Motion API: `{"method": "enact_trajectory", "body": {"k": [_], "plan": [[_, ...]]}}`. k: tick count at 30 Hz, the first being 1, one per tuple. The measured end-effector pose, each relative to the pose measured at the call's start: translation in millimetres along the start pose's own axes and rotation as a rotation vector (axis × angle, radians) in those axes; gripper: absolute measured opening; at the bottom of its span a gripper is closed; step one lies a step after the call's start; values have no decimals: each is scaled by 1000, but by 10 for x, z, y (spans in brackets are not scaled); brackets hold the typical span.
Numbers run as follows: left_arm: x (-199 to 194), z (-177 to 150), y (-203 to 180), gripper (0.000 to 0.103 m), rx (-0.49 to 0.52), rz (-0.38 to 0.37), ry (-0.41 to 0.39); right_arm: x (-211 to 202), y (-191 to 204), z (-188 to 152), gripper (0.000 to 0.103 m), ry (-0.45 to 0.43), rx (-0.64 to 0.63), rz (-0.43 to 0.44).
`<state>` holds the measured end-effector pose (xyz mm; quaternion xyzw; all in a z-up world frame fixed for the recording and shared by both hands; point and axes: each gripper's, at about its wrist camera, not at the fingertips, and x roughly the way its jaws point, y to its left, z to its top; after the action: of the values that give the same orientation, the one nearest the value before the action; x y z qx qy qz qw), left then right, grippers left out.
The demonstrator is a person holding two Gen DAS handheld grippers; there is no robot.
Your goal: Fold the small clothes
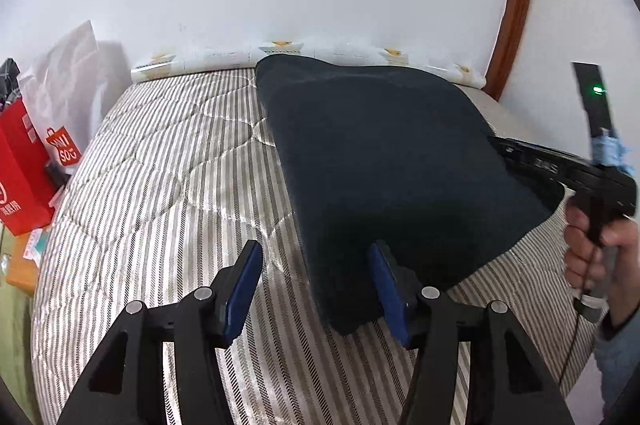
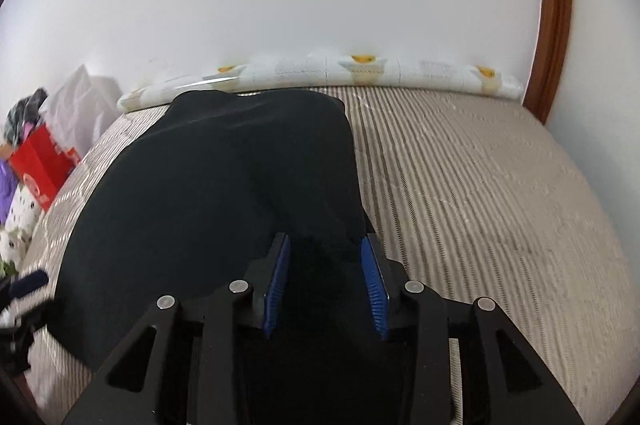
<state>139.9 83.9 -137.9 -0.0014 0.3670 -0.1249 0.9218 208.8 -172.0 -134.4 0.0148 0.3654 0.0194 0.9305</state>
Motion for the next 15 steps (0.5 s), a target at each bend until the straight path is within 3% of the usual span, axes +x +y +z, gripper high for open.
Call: {"method": "enact_trajectory", "body": {"k": [3,6,9,15], "plan": [[-5,-21,14,56,3,-13,4,45,-21,35,3,7,2,12],[-19,-34,20,56,1,-29,9,-50,-155,38,3,-66,59,32],[-23,-41,18,56,3,-42,12,-11,-167,-2,3,-36,68,41],[-37,-66,44,58,-1,-47,15,-181,-95,-37,3,-69,36,4]]}}
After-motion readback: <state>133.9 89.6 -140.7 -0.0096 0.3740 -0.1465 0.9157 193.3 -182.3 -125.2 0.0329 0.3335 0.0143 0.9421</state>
